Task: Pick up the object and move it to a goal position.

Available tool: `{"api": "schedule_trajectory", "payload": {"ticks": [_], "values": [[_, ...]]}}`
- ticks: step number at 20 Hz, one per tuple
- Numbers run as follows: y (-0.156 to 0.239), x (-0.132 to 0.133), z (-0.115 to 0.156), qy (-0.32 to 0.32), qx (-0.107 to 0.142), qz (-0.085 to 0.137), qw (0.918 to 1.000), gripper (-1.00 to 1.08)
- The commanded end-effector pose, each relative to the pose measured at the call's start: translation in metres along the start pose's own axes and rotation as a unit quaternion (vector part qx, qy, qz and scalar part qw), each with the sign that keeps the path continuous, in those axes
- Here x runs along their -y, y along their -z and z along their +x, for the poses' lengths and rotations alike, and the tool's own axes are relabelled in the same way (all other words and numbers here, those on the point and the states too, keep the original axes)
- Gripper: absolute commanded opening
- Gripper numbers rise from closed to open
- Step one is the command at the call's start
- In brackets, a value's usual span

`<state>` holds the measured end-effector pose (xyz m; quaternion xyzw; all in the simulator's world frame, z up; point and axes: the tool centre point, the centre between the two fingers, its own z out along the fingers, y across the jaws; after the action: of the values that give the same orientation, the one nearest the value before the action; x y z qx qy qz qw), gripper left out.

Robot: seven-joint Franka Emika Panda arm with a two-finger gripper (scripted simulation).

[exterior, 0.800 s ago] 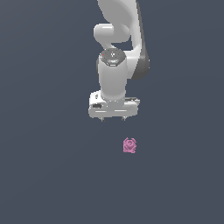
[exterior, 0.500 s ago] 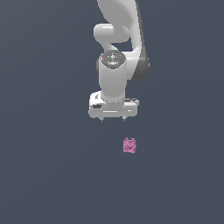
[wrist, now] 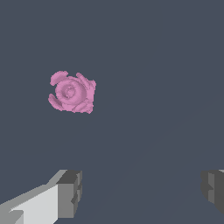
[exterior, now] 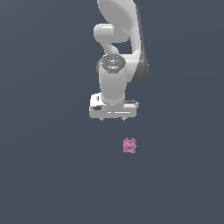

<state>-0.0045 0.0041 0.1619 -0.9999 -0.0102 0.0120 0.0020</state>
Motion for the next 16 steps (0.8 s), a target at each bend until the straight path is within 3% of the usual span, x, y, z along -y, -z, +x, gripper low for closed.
{"api": "schedule_trajectory", "payload": {"ticks": [1,8,16], "values": [[-0.002,0.002,0.002,-0.001,0.0,0.0,1.0,1.0],[-0.014,0.018,0.021,-0.014,-0.003,-0.001,0.9999,1.0],[-0.044,0.055,0.055,-0.042,-0.008,-0.002,0.9991,1.0]]}}
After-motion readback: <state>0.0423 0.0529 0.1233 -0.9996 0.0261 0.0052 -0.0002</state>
